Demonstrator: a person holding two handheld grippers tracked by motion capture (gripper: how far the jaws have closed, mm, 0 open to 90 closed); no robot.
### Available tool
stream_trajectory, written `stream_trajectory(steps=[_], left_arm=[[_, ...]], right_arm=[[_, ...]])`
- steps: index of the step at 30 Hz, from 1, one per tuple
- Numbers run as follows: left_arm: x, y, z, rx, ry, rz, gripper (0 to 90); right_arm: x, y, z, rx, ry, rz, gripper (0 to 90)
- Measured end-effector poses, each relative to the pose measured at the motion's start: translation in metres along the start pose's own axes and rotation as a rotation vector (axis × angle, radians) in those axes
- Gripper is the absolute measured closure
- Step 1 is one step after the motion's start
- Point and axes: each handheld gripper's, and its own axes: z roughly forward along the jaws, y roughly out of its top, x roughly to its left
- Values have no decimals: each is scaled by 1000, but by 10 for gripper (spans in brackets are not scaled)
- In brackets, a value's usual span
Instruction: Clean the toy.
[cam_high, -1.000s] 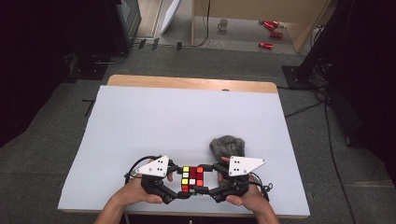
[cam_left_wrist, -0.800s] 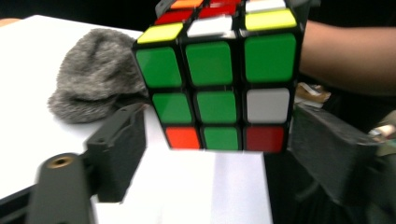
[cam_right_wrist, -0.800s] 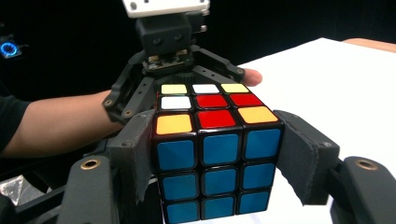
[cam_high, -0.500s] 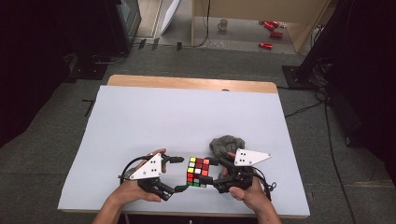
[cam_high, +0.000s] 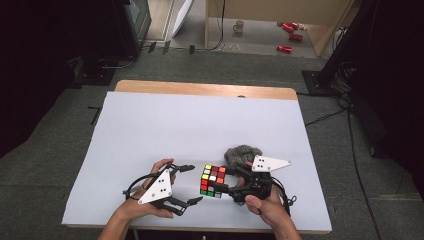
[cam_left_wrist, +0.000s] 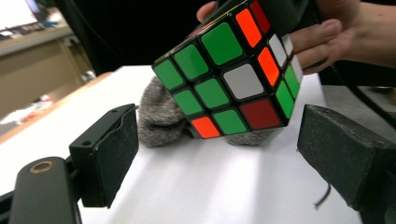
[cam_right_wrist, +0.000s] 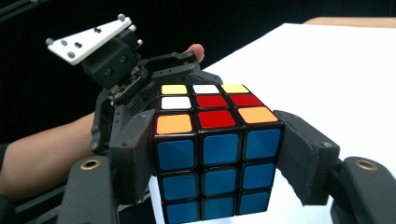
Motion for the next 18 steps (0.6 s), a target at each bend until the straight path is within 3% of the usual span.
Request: stream_trajectory(steps=[6, 11, 18], left_arm=[[-2, -3, 1, -35, 25, 53, 172], [-4, -4, 3, -15, 46, 100, 226], [-9, -2, 5, -2, 54, 147, 196]], right_arm=[[-1, 2, 3, 15, -18, 53, 343], [-3, 3, 3, 9, -11, 107, 342], [-5, 2, 6, 30, -2, 153, 342]])
